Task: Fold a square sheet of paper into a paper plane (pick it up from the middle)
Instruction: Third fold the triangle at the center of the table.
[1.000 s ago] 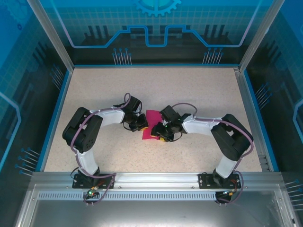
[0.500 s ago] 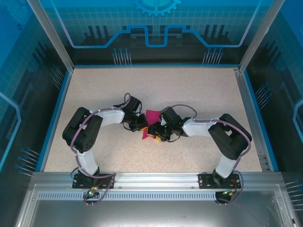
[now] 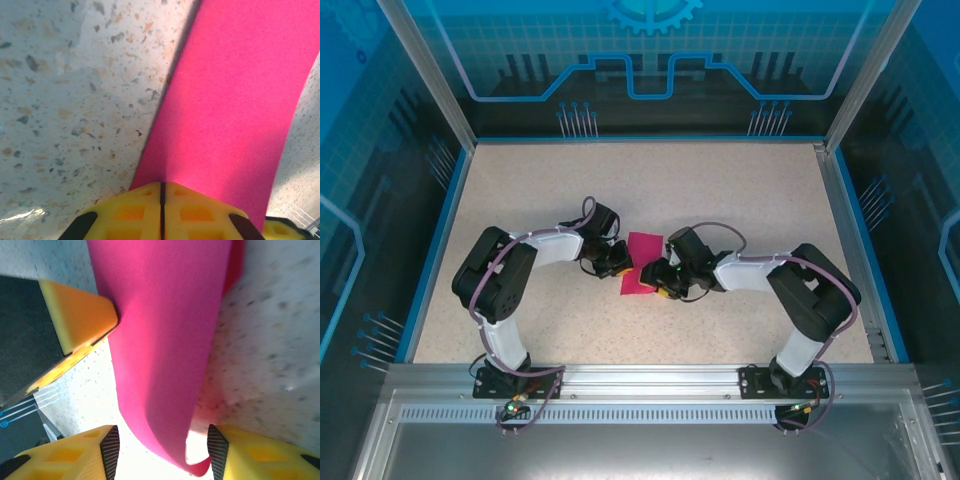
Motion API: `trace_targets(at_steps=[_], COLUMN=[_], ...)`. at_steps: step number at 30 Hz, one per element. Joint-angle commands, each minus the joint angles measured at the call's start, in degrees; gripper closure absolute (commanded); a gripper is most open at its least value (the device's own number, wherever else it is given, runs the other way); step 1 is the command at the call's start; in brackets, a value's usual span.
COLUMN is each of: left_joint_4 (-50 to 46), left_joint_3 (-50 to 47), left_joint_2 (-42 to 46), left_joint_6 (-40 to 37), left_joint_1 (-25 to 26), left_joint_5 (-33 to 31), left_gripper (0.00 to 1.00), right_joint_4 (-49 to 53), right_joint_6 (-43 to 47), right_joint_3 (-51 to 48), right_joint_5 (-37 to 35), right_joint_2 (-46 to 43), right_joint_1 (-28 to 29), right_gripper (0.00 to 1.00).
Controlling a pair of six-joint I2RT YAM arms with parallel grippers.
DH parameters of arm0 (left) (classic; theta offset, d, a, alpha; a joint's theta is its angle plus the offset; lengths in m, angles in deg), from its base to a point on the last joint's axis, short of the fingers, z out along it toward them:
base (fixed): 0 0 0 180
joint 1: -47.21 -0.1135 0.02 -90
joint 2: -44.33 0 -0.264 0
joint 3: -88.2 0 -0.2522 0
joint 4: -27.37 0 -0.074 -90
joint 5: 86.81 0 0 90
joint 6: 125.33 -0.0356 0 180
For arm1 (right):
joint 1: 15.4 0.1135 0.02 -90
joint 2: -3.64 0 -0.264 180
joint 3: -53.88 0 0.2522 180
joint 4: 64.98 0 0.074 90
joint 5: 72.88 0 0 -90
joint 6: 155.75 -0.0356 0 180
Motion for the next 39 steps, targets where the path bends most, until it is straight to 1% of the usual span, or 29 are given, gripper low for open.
trace_targets(at_steps=[1, 8, 11, 14, 18, 23, 25, 27, 30, 32, 35, 39], left_joint_4=[-3.6, -3.9, -3.9, -4.0, -4.2, -4.2, -2.9, -0.7, 3.8, 6.4, 7.8, 7.7], left_joint_3=[-1.8, -1.4, -1.3, -1.3, -1.3, -1.7, -2.1, -2.6, -3.4, -3.7, -3.7, -3.2], left_joint_2=[-2.0, -2.1, -2.1, -2.0, -1.6, 0.1, 1.2, 2.6, 5.4, 7.5, 9.6, 8.7], left_joint_6=[0.2, 0.2, 0.2, 0.3, 0.1, -0.1, -0.1, -0.1, 0.3, 0.4, 0.0, -0.7], left_joint_1=[0.1, 0.1, 0.1, 0.1, 0.1, 0.1, 0.1, 0.1, 0.1, 0.1, 0.1, 0.1], left_joint_5=[-2.6, -2.7, -2.7, -2.7, -2.6, -2.3, -1.2, 0.9, 5.1, 7.2, 8.3, 8.4], left_gripper=[0.91, 0.91, 0.91, 0.91, 0.91, 0.91, 0.91, 0.90, 0.86, 0.82, 0.79, 0.78], right_joint_4=[-0.1, -2.9, -2.6, -2.2, -2.2, 1.9, 3.7, 4.8, 7.9, 13.3, 20.5, 25.7], right_joint_6=[2.0, -0.5, -1.9, -3.2, -4.6, -5.5, -5.4, -5.1, -3.5, -0.6, 3.8, 6.8], right_joint_3=[-0.2, -0.6, -1.2, -2.0, -2.8, -3.5, -3.6, -3.5, -2.5, -0.5, 1.6, 2.7], right_joint_5=[-0.3, 2.7, 2.3, 1.6, 1.3, -1.1, -1.8, -1.3, 0.3, 1.3, 2.2, 3.5], right_joint_2=[-1.8, -0.7, -1.1, -1.5, -2.2, -5.8, -6.9, -7.3, -7.1, -6.8, -7.1, -7.2], right_joint_1=[-1.0, -0.5, 0.4, 0.4, 0.1, 0.0, -0.1, -0.5, -0.9, -1.1, -1.5, -2.1], right_gripper=[0.49, 0.56, 0.59, 0.64, 0.76, 0.87, 0.93, 1.00, 1.00, 1.00, 1.00, 1.00])
